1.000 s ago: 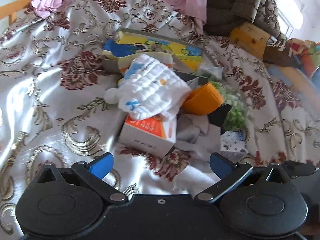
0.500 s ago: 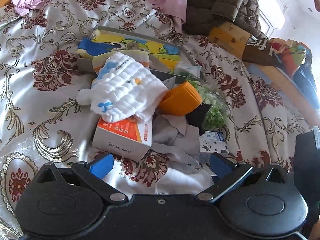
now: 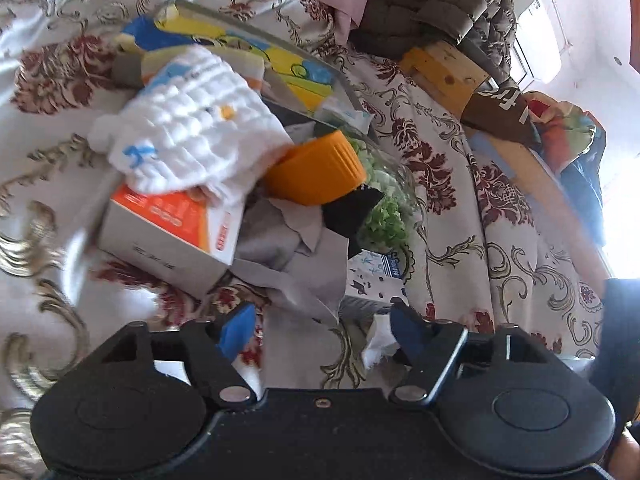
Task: Organize soft objects
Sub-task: 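Grasp the white towel with the right gripper while the left gripper grasps the grey cloth, then lift the white towel and grey cloth and carry them toward the painting tray, then lower both cloths onto the painting tray and open both grippers, then move both open grippers back over the pile of items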
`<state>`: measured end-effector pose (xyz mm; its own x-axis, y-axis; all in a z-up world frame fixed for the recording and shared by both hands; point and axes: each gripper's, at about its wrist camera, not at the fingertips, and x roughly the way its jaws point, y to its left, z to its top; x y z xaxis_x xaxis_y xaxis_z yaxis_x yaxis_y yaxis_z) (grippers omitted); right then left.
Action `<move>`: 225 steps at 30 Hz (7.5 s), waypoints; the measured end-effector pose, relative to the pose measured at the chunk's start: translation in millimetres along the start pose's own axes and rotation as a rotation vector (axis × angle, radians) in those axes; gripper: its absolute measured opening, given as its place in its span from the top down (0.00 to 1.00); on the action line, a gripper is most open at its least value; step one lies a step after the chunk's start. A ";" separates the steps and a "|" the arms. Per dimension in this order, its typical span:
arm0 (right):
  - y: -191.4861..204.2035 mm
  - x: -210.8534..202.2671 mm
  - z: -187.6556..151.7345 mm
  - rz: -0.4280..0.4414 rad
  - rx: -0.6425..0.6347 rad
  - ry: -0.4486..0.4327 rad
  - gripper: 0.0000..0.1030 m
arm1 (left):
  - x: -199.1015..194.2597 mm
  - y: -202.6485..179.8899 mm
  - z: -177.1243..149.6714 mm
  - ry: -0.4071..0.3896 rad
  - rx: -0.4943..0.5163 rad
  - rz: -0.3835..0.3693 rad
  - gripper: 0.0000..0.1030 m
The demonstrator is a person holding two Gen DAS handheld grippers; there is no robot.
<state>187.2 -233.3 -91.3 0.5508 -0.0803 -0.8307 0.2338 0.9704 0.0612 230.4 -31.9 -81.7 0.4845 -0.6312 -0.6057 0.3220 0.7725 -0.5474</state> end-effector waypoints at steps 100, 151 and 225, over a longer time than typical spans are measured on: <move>9.7 -11.8 4.3 0.343 0.057 -0.083 0.87 | -7.2 -62.9 -75.2 -0.143 0.652 0.565 0.92; -10.6 117.7 245.9 0.297 0.149 -0.313 0.86 | 166.7 -12.8 229.6 -0.183 0.192 0.377 0.91; -36.6 -142.5 26.4 0.276 -0.048 -0.826 0.00 | -131.3 -148.2 43.9 -0.617 0.378 0.649 0.01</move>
<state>121.3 -263.4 39.4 0.9919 0.0375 -0.1210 -0.0175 0.9866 0.1622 154.8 -60.5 104.3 0.9667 -0.0098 -0.2558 0.0294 0.9969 0.0727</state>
